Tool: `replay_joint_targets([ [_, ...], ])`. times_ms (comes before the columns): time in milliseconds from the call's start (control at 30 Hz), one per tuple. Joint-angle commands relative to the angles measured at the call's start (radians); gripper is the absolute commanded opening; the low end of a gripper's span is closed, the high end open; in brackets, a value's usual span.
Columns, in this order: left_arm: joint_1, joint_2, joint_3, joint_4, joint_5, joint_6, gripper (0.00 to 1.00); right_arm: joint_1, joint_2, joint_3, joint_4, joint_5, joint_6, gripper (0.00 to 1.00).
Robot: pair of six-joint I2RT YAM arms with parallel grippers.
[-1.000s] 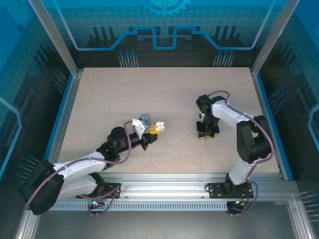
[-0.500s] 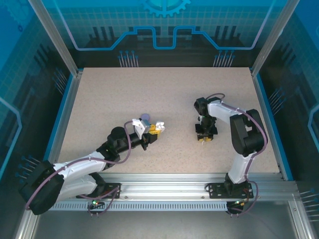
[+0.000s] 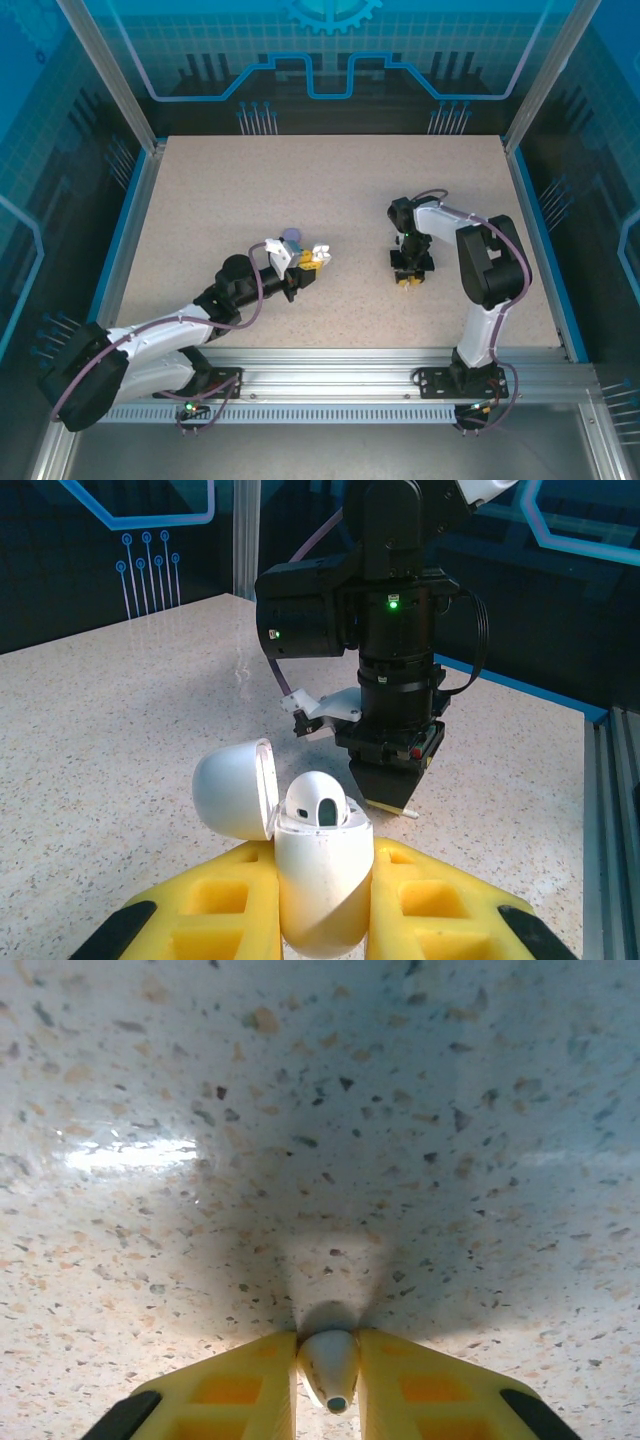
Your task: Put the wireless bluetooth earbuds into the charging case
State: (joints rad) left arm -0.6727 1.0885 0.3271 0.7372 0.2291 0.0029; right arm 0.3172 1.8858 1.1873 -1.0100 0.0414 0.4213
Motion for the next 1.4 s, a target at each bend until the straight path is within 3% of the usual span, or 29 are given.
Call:
replay_joint_targets([
  [0, -0.006, -0.007, 0.01, 0.002, -0.012, 0.019, 0.19, -0.015, 0.037, 0.007, 0.013, -0.007, 0.002, 0.19],
  [733, -0.013, 0.127, 0.02, 0.108, 0.01, -0.005, 0.19, -0.015, -0.121, -0.033, 0.053, -0.071, 0.06, 0.16],
  [1367, -0.068, 0.542, 0.054, 0.522, -0.019, -0.127, 0.17, -0.011, -0.408, -0.116, 0.209, -0.163, 0.196, 0.15],
])
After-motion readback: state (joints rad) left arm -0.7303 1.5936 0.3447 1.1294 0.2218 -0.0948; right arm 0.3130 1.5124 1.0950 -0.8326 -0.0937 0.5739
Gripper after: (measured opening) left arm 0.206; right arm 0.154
